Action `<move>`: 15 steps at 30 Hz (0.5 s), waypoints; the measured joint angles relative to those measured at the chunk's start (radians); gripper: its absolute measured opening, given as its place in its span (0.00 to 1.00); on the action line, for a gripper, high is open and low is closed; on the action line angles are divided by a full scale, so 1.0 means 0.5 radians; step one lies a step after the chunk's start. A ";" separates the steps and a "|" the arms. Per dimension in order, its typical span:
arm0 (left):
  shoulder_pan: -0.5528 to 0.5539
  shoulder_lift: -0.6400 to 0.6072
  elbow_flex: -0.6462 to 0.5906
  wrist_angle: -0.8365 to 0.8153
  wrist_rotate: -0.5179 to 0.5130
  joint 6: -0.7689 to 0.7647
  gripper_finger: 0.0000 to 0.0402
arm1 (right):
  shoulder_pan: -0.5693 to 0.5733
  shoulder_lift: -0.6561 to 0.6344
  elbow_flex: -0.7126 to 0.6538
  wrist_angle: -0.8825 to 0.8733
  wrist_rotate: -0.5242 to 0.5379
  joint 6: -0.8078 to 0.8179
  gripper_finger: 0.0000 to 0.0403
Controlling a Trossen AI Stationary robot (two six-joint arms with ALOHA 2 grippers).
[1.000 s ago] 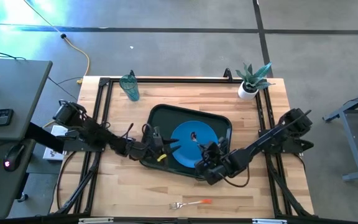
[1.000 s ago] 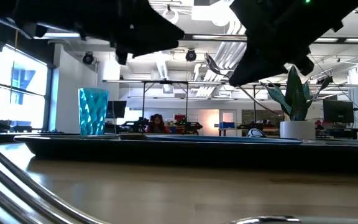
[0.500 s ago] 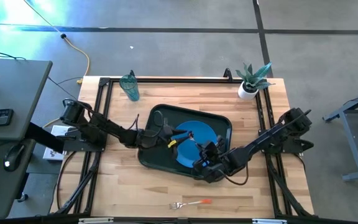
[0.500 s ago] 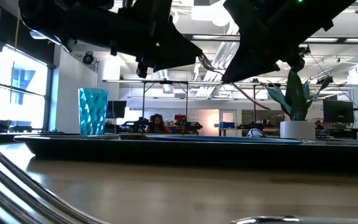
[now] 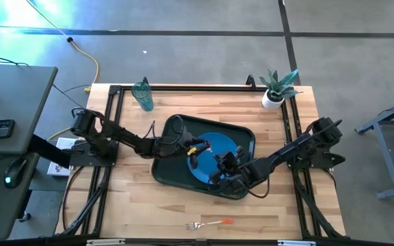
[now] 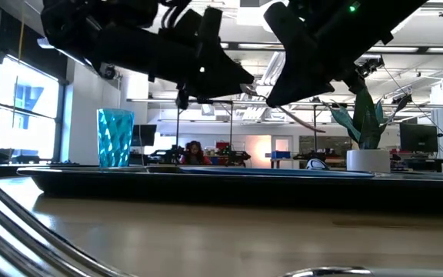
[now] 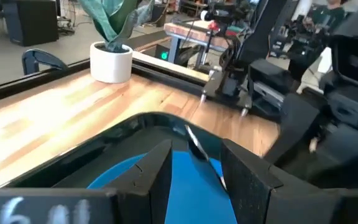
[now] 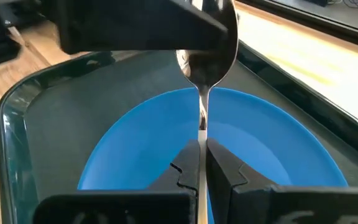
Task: Pick and place plate/cup/fork/spoon on tray
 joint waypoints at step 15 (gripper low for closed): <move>0.043 0.076 0.149 -0.159 0.328 0.119 0.04 | 0.011 0.001 -0.005 -0.014 -0.100 0.007 0.02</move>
